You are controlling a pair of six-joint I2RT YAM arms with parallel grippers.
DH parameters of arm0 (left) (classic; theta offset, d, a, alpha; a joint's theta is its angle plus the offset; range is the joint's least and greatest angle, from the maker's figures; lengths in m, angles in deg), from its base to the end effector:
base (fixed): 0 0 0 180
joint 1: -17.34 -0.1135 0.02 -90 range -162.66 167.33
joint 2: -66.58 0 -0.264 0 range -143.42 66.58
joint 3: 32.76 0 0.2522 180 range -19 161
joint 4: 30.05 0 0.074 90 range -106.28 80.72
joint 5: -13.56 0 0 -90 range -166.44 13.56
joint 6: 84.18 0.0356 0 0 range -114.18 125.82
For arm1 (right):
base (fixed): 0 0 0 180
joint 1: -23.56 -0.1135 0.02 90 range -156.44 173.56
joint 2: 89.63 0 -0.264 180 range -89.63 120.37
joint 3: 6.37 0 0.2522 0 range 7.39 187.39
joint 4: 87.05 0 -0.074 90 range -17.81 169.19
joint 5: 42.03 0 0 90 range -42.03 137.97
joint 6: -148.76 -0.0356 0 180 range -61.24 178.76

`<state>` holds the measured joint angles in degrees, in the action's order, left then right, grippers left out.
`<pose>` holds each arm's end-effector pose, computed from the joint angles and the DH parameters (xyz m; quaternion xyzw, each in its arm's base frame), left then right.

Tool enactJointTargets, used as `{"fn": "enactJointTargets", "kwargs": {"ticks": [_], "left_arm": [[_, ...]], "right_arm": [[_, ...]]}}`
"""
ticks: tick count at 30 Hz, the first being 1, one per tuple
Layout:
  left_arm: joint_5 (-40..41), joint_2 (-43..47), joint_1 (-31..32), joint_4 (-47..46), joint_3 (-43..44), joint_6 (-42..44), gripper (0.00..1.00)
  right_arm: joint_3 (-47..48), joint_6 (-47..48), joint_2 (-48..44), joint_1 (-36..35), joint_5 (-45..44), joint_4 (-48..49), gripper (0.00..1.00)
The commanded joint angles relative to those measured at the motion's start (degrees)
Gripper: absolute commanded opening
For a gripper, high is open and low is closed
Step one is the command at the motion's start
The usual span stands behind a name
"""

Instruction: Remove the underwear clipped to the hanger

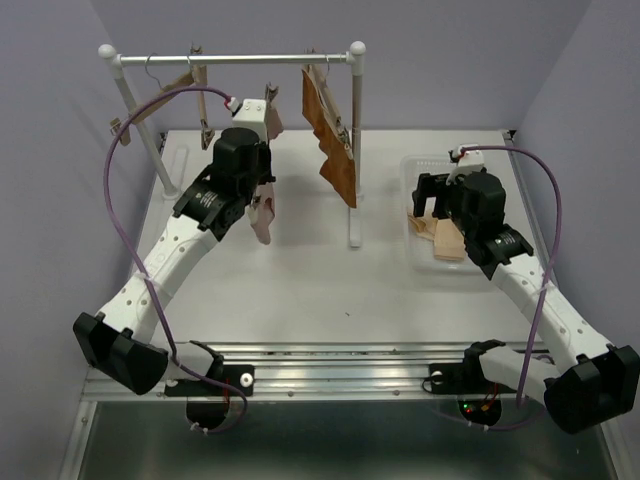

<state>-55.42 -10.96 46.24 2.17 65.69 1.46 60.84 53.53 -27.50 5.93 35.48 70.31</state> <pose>0.2721 -0.1356 0.4403 0.0486 0.7676 -0.0432 0.6376 0.2420 0.0688 0.3364 -0.0227 0.8042 0.0304 0.5931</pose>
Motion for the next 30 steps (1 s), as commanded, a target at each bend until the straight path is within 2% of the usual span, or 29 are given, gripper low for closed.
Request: {"fn": "enactJointTargets", "kwargs": {"ticks": [1, 7, 10, 13, 14, 16, 21, 30], "left_arm": [[-9.7, 8.2, 1.2, -3.2, -6.3, -3.0, 0.0], [-24.4, 17.5, 2.6, 0.3, -20.8, -4.1, 0.0], [-28.7, 20.8, 3.1, 6.0, -23.7, -2.8, 0.0], [-32.3, 23.3, 3.3, 8.9, -25.1, -0.7, 0.0], [-33.7, 23.7, 3.3, 9.7, -26.3, -0.1, 0.0], [-37.3, 25.1, 3.3, 9.6, -28.2, 0.8, 0.0], [-43.1, 24.8, 3.8, 8.9, -28.6, 2.7, 0.0], [-43.9, 20.4, 7.0, 8.4, -28.5, 3.9, 0.0]], "right_arm": [[-0.5, 8.1, -1.5, 0.3, 24.1, 4.1, 1.0], [1.8, 18.9, 1.4, -2.1, 42.5, -3.1, 1.0], [4.9, 24.1, 3.1, -3.9, 48.2, -8.1, 1.0], [8.7, 30.7, 5.3, -8.8, 46.3, -12.1, 1.0], [10.0, 37.1, 6.2, -10.0, 45.4, -16.6, 1.0], [13.8, 42.8, 9.5, -12.1, 45.4, -22.3, 1.0], [22.6, 57.4, 16.6, -12.6, 46.0, -33.0, 1.0], [32.2, 75.4, 22.1, -12.6, 44.9, -46.8, 1.0]]}}
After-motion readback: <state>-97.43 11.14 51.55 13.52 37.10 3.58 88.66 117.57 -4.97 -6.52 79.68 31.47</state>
